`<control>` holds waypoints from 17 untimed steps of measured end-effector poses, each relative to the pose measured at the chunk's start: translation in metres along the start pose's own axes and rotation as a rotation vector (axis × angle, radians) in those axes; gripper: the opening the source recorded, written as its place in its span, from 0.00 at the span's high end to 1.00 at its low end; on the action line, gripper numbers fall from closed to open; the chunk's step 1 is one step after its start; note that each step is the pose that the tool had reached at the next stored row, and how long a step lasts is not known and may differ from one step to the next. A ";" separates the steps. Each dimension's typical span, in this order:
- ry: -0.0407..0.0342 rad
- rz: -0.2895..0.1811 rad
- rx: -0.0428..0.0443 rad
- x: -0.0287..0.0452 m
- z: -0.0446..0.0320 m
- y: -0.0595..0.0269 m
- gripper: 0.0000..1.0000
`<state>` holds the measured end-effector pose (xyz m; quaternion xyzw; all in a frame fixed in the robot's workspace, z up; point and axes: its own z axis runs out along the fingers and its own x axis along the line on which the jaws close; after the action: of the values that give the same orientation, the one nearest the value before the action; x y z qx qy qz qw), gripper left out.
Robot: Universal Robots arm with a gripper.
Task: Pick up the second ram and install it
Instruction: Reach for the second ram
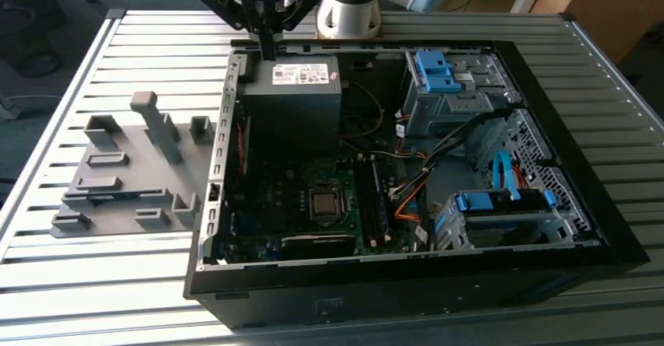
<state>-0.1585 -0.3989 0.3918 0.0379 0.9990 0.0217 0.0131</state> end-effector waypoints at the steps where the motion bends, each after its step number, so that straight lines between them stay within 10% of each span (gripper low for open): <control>1: -0.0001 0.000 0.0000 0.0002 0.0000 0.0000 0.89; 17: 0.0000 0.000 0.0000 0.0032 0.0001 -0.0003 0.89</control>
<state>-0.1616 -0.3989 0.3916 0.0379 0.9990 0.0217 0.0131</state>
